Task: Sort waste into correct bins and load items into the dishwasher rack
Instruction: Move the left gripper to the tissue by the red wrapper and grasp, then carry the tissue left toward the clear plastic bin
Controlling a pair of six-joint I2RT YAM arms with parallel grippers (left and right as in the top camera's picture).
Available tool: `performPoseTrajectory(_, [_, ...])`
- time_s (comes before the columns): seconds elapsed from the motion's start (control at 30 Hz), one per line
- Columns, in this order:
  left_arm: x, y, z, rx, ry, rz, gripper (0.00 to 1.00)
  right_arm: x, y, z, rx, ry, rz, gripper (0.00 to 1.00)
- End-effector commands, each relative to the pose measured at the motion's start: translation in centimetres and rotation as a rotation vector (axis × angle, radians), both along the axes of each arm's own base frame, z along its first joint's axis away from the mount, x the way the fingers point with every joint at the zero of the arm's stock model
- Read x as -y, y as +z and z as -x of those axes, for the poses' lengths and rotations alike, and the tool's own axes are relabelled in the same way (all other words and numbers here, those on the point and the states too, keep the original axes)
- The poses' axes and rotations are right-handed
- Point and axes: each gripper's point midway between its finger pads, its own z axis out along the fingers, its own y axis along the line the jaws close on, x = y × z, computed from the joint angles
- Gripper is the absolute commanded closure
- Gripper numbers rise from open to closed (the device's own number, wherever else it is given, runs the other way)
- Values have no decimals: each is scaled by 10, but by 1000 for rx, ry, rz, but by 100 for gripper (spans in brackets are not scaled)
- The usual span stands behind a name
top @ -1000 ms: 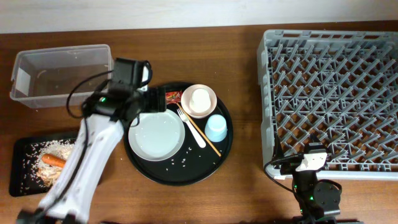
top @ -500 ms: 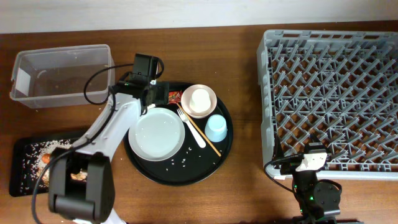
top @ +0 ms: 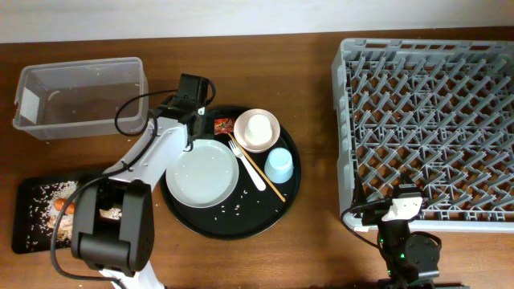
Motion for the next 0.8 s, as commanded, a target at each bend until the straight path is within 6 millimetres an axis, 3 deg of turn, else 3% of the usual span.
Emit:
performPoseTrajectory(0.0, [1, 1, -3, 4, 6, 1, 60, 2, -3, 0, -5, -5, 7, 1])
performPoseTrajectory(0.3, [0, -8, 1, -18, 6, -5, 60, 1, -3, 0, -5, -5, 7, 1])
performPoseTrajectory(0.67, [0, -10, 3, -29, 6, -8, 91, 1, -3, 0, -5, -5, 7, 1])
performPoseTrajectory(0.77, [1, 5, -2, 1, 6, 0, 98, 1, -3, 0, -5, -5, 7, 1])
